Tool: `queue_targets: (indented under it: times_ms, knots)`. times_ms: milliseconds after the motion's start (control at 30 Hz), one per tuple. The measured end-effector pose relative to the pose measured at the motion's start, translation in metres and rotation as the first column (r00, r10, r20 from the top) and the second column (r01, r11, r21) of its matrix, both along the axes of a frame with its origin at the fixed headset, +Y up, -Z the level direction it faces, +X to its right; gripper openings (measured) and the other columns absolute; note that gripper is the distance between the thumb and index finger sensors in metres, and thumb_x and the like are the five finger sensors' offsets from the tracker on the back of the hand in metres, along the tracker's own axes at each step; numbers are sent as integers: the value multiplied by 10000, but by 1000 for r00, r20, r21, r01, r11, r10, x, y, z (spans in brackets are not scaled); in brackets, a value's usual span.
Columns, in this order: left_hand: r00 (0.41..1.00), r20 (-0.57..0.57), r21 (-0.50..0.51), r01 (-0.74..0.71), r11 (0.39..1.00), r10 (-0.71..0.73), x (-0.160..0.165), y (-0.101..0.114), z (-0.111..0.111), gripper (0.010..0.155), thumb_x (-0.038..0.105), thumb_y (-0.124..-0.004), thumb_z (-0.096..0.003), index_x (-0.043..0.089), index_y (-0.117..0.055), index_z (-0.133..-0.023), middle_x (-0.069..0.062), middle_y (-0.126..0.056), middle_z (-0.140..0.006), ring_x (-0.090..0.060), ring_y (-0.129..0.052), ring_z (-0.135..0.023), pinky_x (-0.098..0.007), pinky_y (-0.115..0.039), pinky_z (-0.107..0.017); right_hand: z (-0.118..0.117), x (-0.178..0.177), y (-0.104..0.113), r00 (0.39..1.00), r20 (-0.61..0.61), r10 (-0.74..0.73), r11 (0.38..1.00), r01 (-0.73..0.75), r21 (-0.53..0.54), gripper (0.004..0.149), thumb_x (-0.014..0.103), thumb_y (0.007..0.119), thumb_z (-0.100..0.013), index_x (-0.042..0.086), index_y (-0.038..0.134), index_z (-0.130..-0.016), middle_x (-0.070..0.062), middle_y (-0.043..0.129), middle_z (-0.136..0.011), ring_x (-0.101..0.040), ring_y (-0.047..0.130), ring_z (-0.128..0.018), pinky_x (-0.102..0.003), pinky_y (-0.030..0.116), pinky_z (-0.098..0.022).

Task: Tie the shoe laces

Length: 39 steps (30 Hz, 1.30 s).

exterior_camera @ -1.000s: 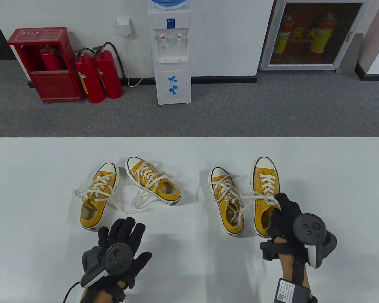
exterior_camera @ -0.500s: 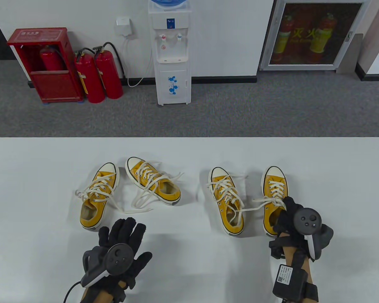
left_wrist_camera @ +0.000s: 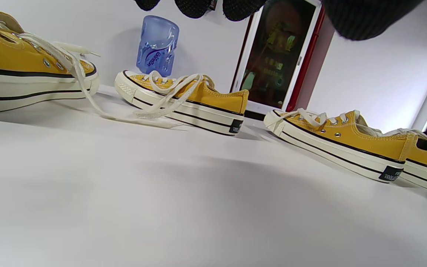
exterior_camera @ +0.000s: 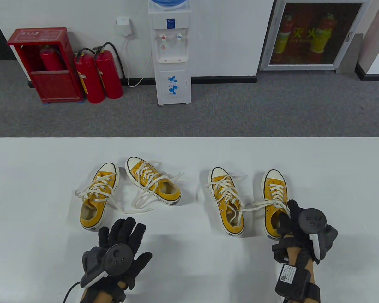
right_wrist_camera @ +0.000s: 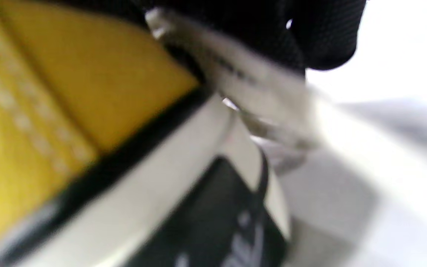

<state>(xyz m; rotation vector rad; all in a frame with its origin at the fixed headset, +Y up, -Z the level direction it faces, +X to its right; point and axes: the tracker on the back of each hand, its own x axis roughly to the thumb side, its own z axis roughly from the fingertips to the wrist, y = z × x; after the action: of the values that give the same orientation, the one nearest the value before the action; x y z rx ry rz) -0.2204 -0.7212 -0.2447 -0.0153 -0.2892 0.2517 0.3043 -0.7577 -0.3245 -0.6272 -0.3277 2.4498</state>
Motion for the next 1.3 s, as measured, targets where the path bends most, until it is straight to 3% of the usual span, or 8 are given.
queue_targets:
  times_ms: [167,233,500,700,900,1033,1300]
  knots:
    - [1000,5,3,-1,1000,1,1,0,0,834,659,-672,-474,292,-358,-1154,-113,-272,-1256,-490,-299,-1161,-799,-178,-712,12,-8,21,999,-40,3,992,2,126,647,406,894,-424,187,718,-1006,-77,686,-1015,-350,816,-843,-623,578,-657]
    - [1000,7,2,1,1000,-1,1,0,0,835,659,-672,-475,290,-359,-1155,-114,-270,-1256,-491,-298,-1161,-800,-178,-711,17,-22,35,997,-61,54,976,-40,213,619,403,892,-422,185,754,-984,-83,690,-1013,-361,798,-855,-627,562,-658]
    - [1000,10,1,-7,1000,7,1,0,1,834,659,-672,-474,290,-361,-1154,-113,-272,-1255,-489,-299,-1162,-799,-183,-714,24,-85,58,955,-244,170,958,-103,266,571,435,883,-421,188,827,-932,-77,746,-976,-316,877,-757,-588,629,-621]
    - [1000,13,-4,-7,1000,7,1,-1,1,832,660,-671,-474,292,-363,-1154,-111,-274,-1255,-490,-299,-1162,-799,-184,-714,21,-122,48,907,-399,136,990,-109,89,603,495,884,-415,198,828,-936,-82,708,-992,-274,916,-672,-542,696,-564]
    - [1000,18,-10,-7,1000,7,2,-1,1,829,661,-671,-474,291,-370,-1153,-114,-274,-1256,-490,-300,-1162,-800,-187,-713,16,-135,32,889,-431,151,982,-185,-38,620,533,892,-399,241,826,-943,-82,665,-992,-253,894,-655,-526,698,-560]
    - [1000,20,-16,-10,1000,11,3,-2,1,830,661,-671,-474,291,-370,-1154,-114,-277,-1255,-491,-300,-1161,-799,-188,-714,13,-135,19,894,-442,74,976,-155,-151,637,545,885,-402,265,799,-968,-84,619,-1002,-253,856,-673,-534,667,-581]
    - [999,23,-34,-32,999,33,2,-2,1,832,662,-671,-474,290,-369,-1153,-115,-274,-1255,-492,-302,-1161,-800,-193,-714,9,-138,6,890,-446,97,956,-208,-208,601,507,892,-402,296,786,-955,-83,632,-992,-252,872,-657,-534,676,-575]
